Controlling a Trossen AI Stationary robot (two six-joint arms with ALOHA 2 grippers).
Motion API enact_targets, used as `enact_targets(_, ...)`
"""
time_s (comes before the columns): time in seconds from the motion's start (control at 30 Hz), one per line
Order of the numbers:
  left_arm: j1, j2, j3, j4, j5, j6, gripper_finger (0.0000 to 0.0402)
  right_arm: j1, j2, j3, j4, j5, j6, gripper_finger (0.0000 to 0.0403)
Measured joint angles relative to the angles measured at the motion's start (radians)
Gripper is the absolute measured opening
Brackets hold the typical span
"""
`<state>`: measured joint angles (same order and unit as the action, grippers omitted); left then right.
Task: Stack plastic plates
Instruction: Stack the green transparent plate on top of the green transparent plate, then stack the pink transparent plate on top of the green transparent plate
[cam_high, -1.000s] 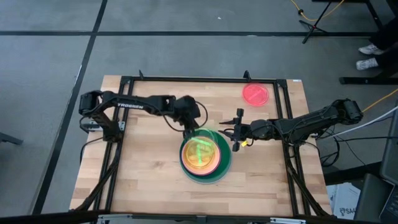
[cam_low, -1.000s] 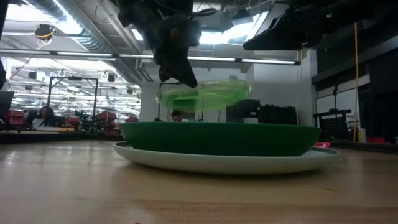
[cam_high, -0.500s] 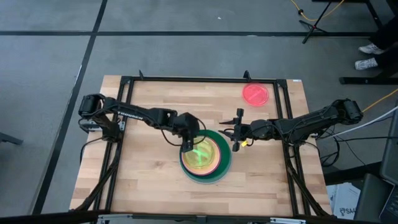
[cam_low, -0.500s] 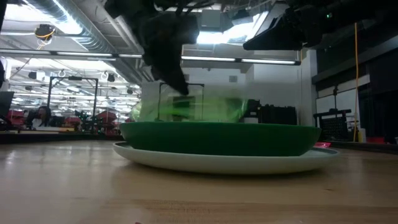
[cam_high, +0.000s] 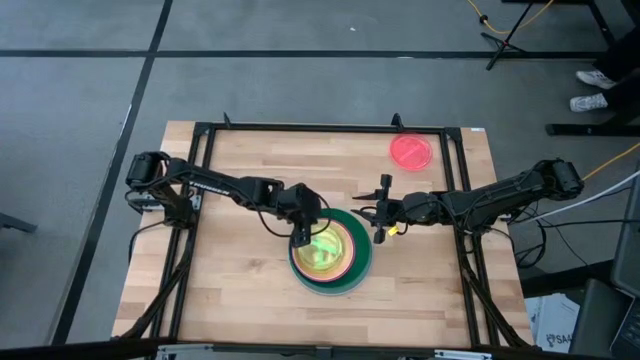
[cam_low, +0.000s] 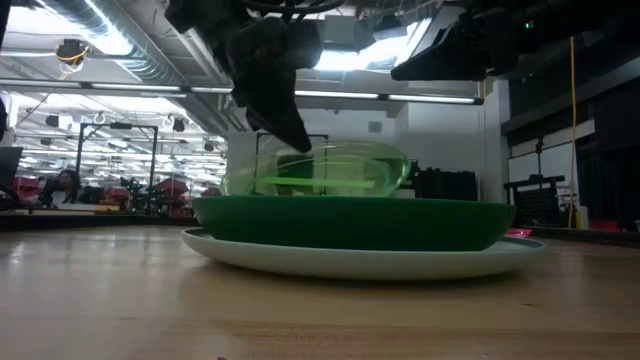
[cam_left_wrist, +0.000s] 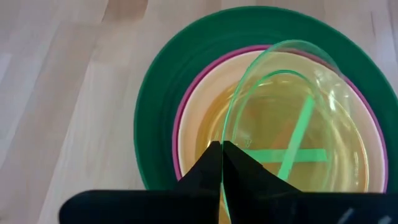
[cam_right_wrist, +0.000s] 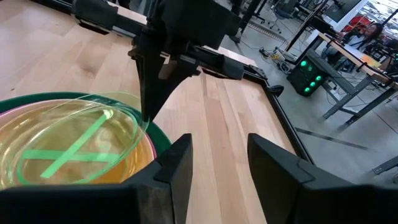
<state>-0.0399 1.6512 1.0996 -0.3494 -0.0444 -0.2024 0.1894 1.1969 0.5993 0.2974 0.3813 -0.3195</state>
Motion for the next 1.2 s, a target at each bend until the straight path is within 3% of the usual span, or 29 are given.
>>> enact_targets(0.37,0.006,-0.008,-0.001,-0.016,0.006,0.002,0.0075,0.000,0.000,0.000,0.000,0.000,0.000,0.0147)
enact_targets(0.53,0.025,-0.079,-0.002,-0.071,0.001,0.008,0.0084,0.000,0.000,0.000,-0.002,0.000,0.000,0.0147)
enact_targets(0.67,0.009,-0.132,-0.012,-0.058,-0.004,0.109,0.0084,0.001,0.000,0.000,-0.002,0.030,0.000,0.0147)
enact_targets(0.8,-0.038,-0.185,-0.129,0.175,0.045,0.239,0.0084,0.000,0.000,0.000,-0.001,0.118,-0.001,0.0147)
enact_targets(0.93,-0.061,-0.215,-0.310,0.507,0.060,0.249,0.0085,0.000,0.000,0.000,-0.001,0.196,-0.001,0.0147)
enact_targets(1.2,-0.065,-0.218,-0.623,1.040,0.033,0.262,0.0085,-0.046,0.000,0.001,0.027,0.245,0.000,0.0147)
